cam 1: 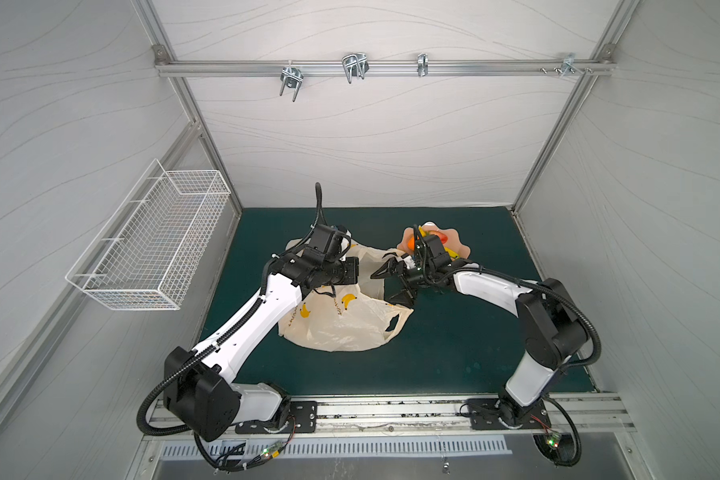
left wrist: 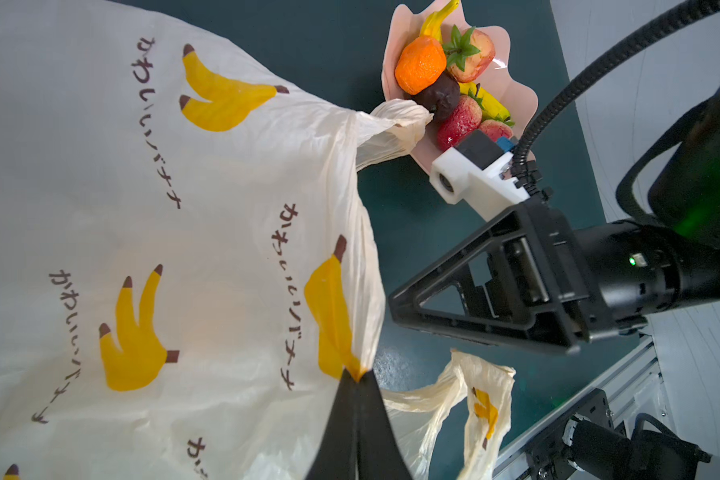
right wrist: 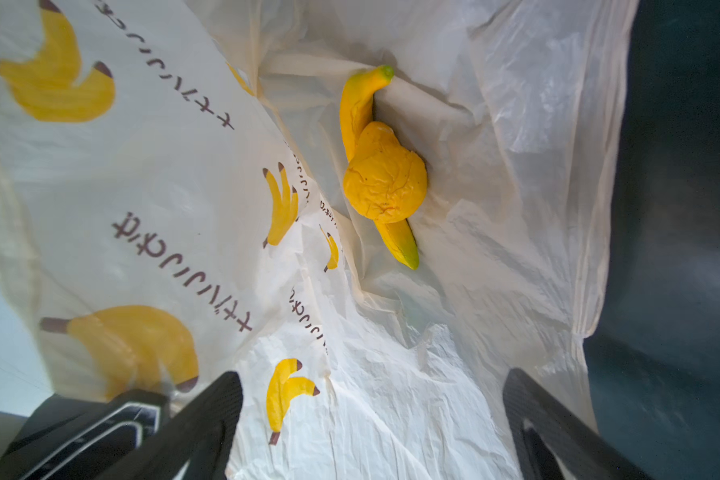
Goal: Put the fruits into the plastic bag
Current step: 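Withdraw the right gripper from the bag back toward the pink bowl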
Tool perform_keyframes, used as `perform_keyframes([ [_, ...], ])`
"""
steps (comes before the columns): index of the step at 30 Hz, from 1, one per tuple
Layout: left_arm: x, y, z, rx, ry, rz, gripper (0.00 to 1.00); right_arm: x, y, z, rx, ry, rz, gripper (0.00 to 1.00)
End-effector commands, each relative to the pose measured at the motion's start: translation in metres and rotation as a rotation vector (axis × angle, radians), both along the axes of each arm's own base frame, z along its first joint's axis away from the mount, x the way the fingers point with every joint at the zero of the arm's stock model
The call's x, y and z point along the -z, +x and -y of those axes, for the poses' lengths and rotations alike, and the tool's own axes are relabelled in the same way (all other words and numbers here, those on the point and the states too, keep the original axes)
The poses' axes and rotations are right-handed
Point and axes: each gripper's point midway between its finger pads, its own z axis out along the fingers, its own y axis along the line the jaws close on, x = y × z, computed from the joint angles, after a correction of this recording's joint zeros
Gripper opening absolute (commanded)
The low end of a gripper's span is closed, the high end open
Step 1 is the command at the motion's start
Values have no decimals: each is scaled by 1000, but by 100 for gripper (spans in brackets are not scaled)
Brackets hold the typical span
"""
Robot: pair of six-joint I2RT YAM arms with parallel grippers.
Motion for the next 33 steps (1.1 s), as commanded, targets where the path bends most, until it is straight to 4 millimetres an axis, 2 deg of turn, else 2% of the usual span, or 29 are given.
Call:
perform_keyframes([
  [1,-15,6,0,-8,-17,64,0,-16,1,15,19,-7,28,99],
  [6,-14,8,-1,-14,-7,72,0,-32,11,39,52,-24,79,99],
  [11,-14,8,0,-10,-10,77,0,-41,21,67,87,-71,111,99],
  [22,-13,11,0,-15,-10,77,0,-36,34,139,170,-298,175,95],
  [28,-14,10,0,-13,-13,77,0,-30,37,159,183,-404,212,93],
  [33,-14,9,-1,-13,-8,75,0,-26,41,167,188,-460,230,91],
])
